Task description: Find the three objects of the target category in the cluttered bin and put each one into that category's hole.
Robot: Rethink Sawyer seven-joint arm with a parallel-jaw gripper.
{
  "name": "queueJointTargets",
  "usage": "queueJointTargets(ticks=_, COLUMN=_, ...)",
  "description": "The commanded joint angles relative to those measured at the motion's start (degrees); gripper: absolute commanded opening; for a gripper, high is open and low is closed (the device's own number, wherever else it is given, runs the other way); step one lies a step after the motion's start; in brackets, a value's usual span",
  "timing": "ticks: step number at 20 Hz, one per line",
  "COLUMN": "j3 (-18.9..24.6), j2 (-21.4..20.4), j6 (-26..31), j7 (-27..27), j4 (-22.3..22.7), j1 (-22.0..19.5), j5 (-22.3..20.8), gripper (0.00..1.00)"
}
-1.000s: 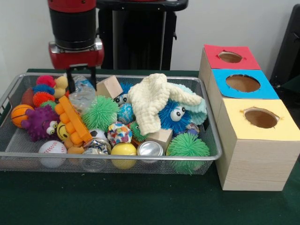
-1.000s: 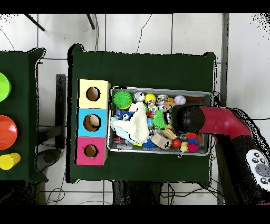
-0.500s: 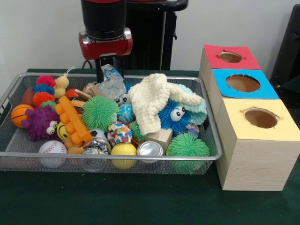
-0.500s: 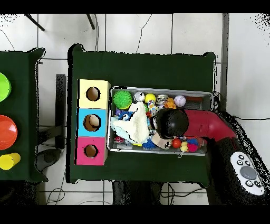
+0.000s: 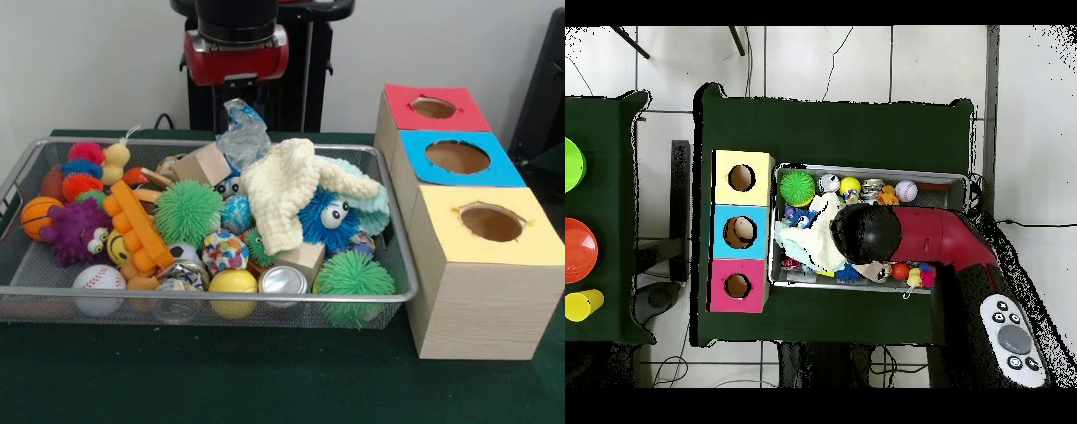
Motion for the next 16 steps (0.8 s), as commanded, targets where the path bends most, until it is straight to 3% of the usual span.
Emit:
queueJointTargets(ticks=1, j3=-4.38, j2=-0.82, j6=-5.37, j7=17.85, j4=8.36, j1=3.46, j5=3.39, gripper=0.0)
queueJointTargets(ticks=16, j3=-9.67, j2=2.07, j6=-16.53, j7=20.83, j4=14.54, j1=10.24, j5=7.38, gripper=0.0)
